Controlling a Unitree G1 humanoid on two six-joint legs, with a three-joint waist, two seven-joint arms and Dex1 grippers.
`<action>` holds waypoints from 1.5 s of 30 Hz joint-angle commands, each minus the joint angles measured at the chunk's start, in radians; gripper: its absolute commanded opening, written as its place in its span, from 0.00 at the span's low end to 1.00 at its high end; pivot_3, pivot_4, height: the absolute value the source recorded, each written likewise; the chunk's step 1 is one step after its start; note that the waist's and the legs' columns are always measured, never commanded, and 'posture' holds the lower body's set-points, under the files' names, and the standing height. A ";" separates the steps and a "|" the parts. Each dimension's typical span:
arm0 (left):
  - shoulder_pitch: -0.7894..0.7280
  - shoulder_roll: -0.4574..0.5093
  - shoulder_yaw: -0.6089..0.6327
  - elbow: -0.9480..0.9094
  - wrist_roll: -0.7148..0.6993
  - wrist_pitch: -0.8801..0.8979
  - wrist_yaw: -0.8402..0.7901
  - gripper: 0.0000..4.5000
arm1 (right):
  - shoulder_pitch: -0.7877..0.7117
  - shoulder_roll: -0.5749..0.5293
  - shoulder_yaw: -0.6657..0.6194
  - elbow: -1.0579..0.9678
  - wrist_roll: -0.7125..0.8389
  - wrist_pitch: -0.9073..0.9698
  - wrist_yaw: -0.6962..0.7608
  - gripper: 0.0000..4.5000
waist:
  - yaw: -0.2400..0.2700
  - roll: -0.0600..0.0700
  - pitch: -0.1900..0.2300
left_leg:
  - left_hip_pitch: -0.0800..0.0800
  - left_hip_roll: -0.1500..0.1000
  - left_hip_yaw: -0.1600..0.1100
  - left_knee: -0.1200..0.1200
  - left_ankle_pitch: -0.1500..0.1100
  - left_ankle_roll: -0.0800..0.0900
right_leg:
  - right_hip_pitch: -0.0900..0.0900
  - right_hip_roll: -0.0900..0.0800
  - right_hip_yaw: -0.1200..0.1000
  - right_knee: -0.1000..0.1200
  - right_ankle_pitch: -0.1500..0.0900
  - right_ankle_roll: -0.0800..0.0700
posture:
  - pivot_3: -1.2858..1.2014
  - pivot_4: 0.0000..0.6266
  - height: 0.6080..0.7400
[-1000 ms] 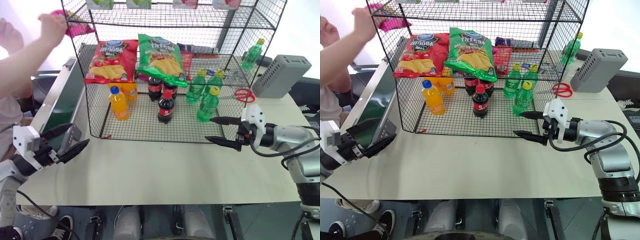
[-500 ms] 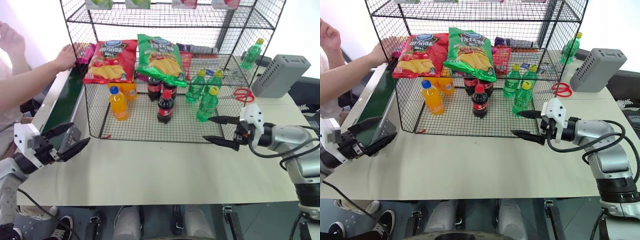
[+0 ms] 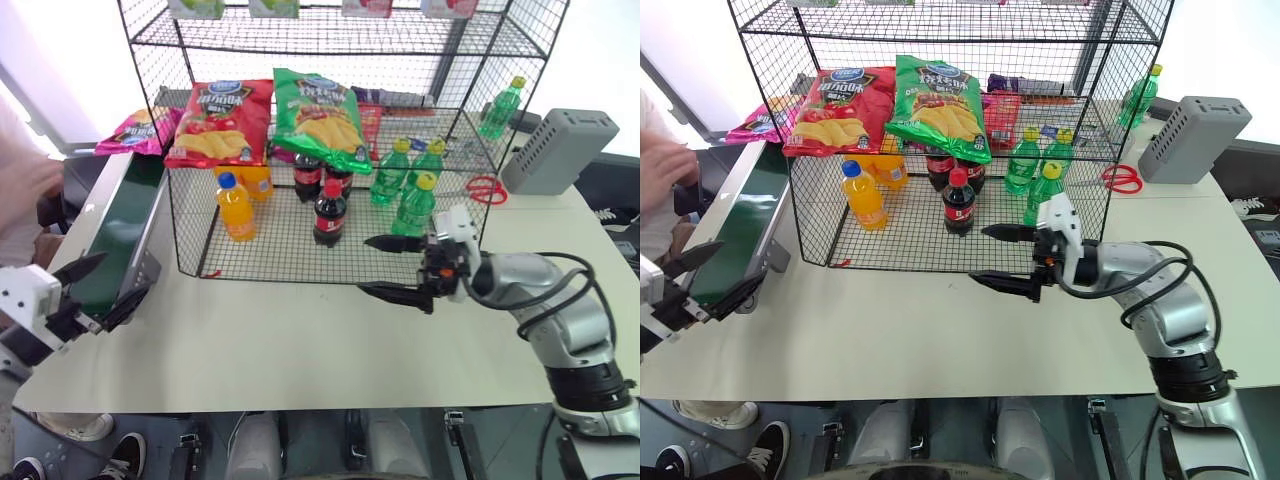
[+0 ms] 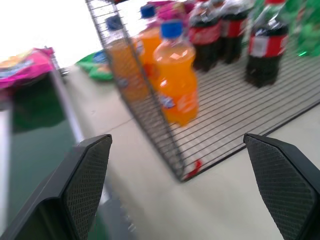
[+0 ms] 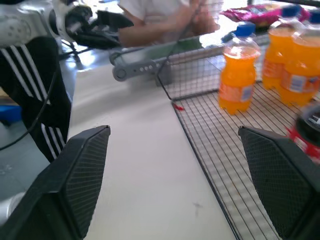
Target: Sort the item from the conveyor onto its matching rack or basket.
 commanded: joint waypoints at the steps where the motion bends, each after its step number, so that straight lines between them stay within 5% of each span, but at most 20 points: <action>1: 0.019 0.012 0.083 -0.003 0.070 -0.089 0.067 1.00 | -0.056 0.039 0.013 -0.020 0.018 0.006 -0.023 0.97 | 0.002 0.000 0.000 | 0.000 0.000 0.000 0.000 0.000 0.000 | 0.000 0.000 0.000 0.000 0.000 0.000 | 0.52 0.24 1.00; 7: 0.173 0.036 0.150 -0.006 0.340 -0.368 0.131 1.00 | -0.085 0.099 0.067 0.013 -0.006 -0.013 -0.007 0.97 | 0.000 -0.001 -0.001 | 0.000 0.000 0.001 0.000 0.000 0.001 | 0.000 0.000 0.000 -0.001 0.000 0.000 | 0.52 0.24 1.00; 16: 0.316 0.076 0.208 0.155 0.562 -0.655 0.251 1.00 | -0.088 0.094 0.145 0.051 -0.061 -0.063 0.076 0.97 | -0.002 -0.001 -0.001 | 0.000 0.001 0.001 0.000 -0.001 0.001 | -0.001 -0.001 0.000 0.000 0.000 0.000 | 0.52 0.24 1.00; 45: 0.246 0.282 0.077 0.440 0.707 -0.795 0.446 1.00 | -0.043 0.063 0.181 0.032 -0.129 -0.135 0.117 0.97 | -0.018 -0.001 -0.001 | -0.001 0.001 0.002 -0.001 -0.001 0.001 | -0.002 -0.001 -0.001 0.000 0.000 0.000 | 0.52 0.24 1.00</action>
